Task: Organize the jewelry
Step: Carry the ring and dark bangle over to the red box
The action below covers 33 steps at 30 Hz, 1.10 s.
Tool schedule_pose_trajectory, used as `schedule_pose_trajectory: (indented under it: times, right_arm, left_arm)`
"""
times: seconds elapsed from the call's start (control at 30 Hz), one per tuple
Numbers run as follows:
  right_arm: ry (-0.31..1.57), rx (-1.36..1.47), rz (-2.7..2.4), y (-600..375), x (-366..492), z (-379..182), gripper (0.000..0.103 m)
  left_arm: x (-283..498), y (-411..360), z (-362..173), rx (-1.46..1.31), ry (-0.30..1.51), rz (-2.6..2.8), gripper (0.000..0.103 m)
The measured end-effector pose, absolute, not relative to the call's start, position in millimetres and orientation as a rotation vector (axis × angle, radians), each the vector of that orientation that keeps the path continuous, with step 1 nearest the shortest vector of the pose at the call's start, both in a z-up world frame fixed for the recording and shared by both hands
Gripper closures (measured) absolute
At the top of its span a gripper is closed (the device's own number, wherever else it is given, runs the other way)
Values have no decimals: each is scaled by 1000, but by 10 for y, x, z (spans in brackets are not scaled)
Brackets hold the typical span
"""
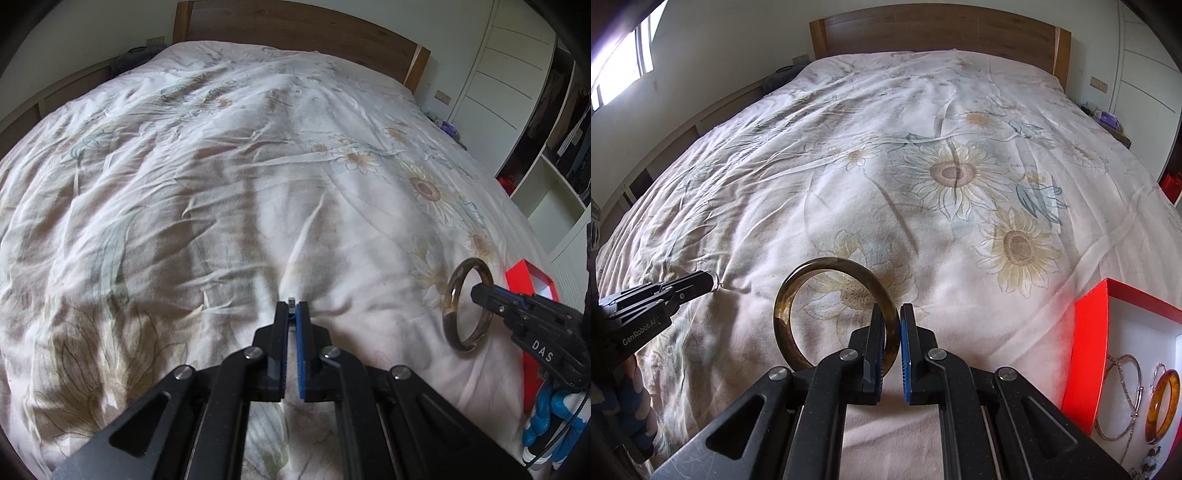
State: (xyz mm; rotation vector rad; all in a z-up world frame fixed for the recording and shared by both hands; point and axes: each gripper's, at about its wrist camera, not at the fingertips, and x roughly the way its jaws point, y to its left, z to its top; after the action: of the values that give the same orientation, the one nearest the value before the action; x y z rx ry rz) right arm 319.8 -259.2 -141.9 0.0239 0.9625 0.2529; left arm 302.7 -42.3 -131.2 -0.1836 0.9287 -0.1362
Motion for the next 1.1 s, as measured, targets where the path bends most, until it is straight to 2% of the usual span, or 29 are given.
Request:
schedule_pose_trajectory:
  times: [0.6,1.1]
  right_arm:
    - [981,46,257,-2629,3220,-1533,95]
    - [942,55,257,-2670,2944,-1191,95]
  left_arm:
    - [3090,-452,-1476,-173,960,-128,100]
    - [2831,-558,-1093,-116,928,-115,100]
